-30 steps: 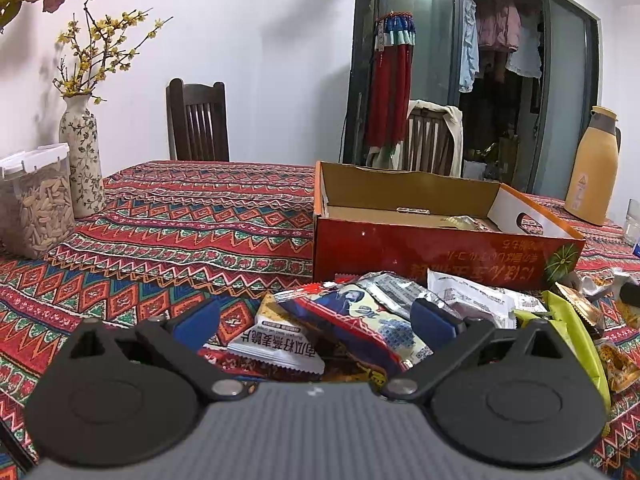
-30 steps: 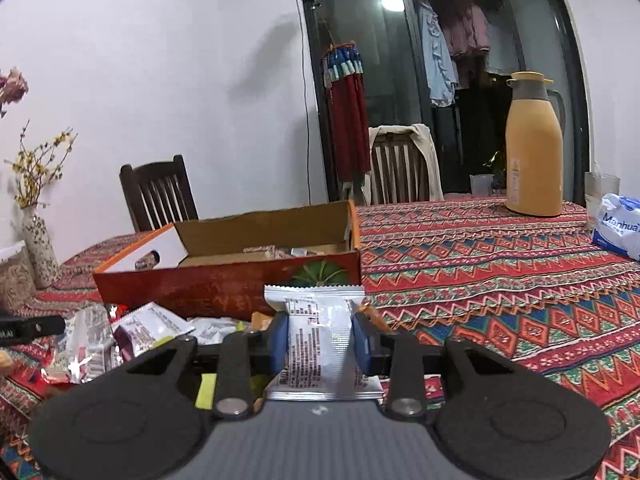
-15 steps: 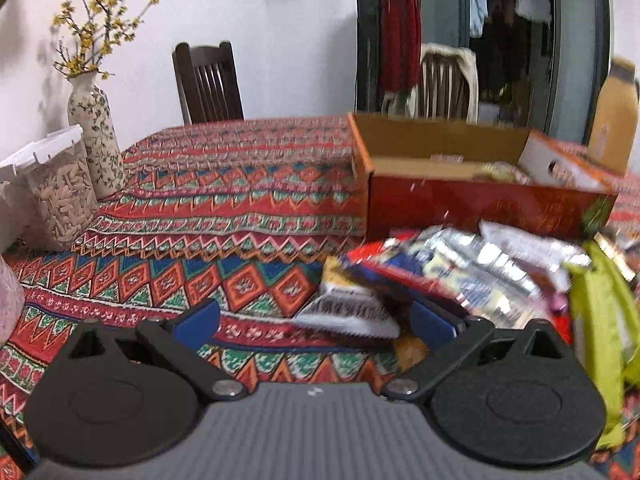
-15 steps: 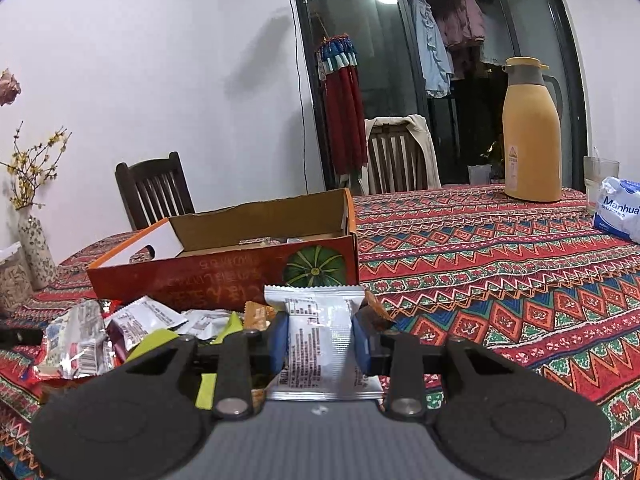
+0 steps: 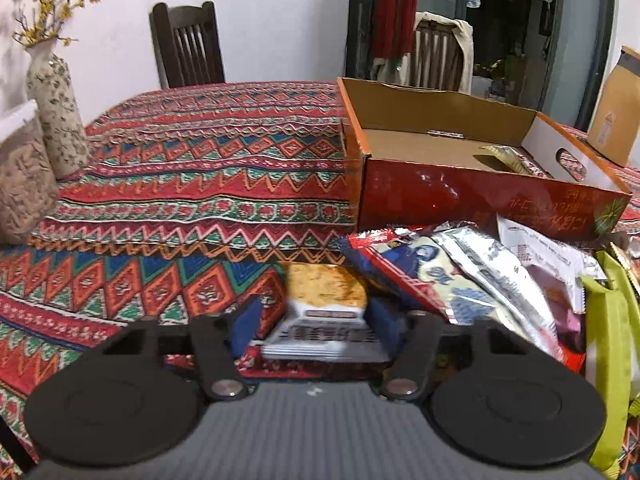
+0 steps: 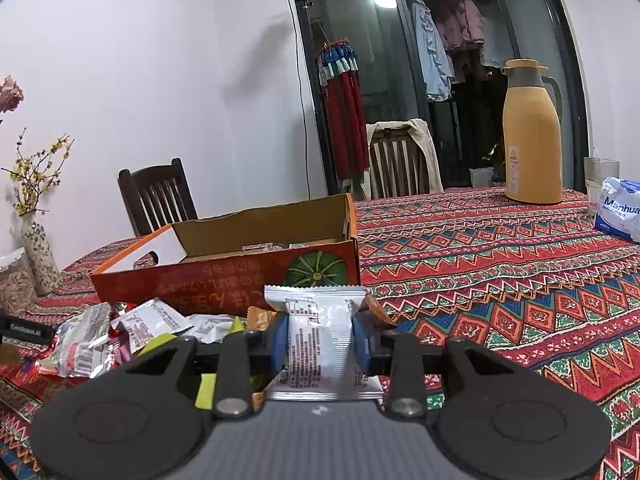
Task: Organize snacks
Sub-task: 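Carry both packets into the orange box and open both grippers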
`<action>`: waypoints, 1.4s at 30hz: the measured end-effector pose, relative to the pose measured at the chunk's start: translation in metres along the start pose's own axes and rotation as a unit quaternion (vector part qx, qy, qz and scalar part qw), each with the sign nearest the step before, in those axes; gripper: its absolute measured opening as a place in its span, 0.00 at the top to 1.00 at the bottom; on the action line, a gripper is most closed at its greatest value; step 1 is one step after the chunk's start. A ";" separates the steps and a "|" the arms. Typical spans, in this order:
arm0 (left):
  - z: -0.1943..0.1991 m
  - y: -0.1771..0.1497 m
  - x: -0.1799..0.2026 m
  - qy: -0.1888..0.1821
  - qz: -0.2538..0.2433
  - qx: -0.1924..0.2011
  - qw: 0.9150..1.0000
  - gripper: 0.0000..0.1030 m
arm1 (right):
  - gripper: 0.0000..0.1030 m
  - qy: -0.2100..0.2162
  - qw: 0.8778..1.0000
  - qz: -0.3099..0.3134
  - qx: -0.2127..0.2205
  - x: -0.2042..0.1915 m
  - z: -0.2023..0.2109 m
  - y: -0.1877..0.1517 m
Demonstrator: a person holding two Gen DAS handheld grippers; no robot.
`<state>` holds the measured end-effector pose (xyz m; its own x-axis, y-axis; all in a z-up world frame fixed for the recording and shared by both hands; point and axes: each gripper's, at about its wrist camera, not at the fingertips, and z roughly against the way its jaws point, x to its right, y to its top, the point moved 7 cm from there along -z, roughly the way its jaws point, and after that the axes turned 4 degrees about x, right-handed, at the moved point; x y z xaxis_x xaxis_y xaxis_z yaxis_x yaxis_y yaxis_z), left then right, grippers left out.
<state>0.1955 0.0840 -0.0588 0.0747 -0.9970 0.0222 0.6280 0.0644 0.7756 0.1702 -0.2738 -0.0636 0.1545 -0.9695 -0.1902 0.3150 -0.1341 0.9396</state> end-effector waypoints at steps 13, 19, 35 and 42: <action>0.030 -0.008 -0.011 0.024 0.007 0.058 0.998 0.59 | 0.67 0.002 1.000 0.003 0.008 -0.001 0.002 0.002; 0.059 0.005 -0.011 0.014 0.021 0.104 0.994 0.59 | 0.68 -0.004 1.000 0.010 0.018 -0.003 0.005 0.003; 0.080 0.085 0.055 -0.049 -0.011 0.191 0.980 0.59 | 0.68 0.012 0.996 0.047 0.070 -0.046 -0.004 0.072; 0.064 0.132 0.083 -0.060 -0.010 0.212 0.975 0.59 | 0.68 0.023 0.993 0.069 0.097 -0.071 -0.046 0.121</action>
<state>0.2348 0.0070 0.0859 -0.0414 -0.9974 0.0587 0.2487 0.0466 0.9675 0.2408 -0.2118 0.0501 0.2273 -0.9717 -0.0643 0.1032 -0.0416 0.9938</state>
